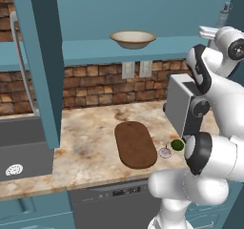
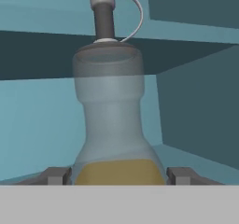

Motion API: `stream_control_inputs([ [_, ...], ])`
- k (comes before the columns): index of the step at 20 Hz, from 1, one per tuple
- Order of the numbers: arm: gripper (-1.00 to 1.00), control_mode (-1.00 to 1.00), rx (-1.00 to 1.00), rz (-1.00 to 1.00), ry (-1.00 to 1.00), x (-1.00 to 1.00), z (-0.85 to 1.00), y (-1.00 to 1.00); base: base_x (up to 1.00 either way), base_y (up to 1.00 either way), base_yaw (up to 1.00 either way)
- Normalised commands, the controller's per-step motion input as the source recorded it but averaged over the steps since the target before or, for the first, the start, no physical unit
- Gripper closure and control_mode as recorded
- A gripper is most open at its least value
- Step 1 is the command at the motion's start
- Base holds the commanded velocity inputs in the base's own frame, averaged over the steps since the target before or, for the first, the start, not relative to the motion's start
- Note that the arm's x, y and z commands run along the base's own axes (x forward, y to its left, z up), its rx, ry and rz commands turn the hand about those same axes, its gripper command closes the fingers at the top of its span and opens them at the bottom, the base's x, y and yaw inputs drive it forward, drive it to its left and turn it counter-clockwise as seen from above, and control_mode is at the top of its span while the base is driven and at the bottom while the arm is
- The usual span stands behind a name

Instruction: Open the cabinet. Place the bowl and condiment on the counter. Then place the lime and garlic on the cutting board.

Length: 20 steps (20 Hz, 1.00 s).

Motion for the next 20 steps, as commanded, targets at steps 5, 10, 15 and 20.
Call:
stream_control_inputs([
  [5, 1.0, -1.0, 0.0, -0.02, 0.0, -0.45, -0.01, 0.0, 0.0, 0.0, 0.0],
  [10, 1.0, -1.0, 0.0, -0.02, 0.0, -0.41, -0.09, 0.0, 0.0, 0.0, 0.0],
  [15, 1.0, -1.0, 0.0, -0.12, 0.0, -0.07, -0.19, 0.05, 0.0, 0.0, 0.0],
  [20, 1.0, -1.0, 0.0, -0.17, 0.0, 0.0, -0.26, 0.0, 0.0, 0.0, 0.0],
])
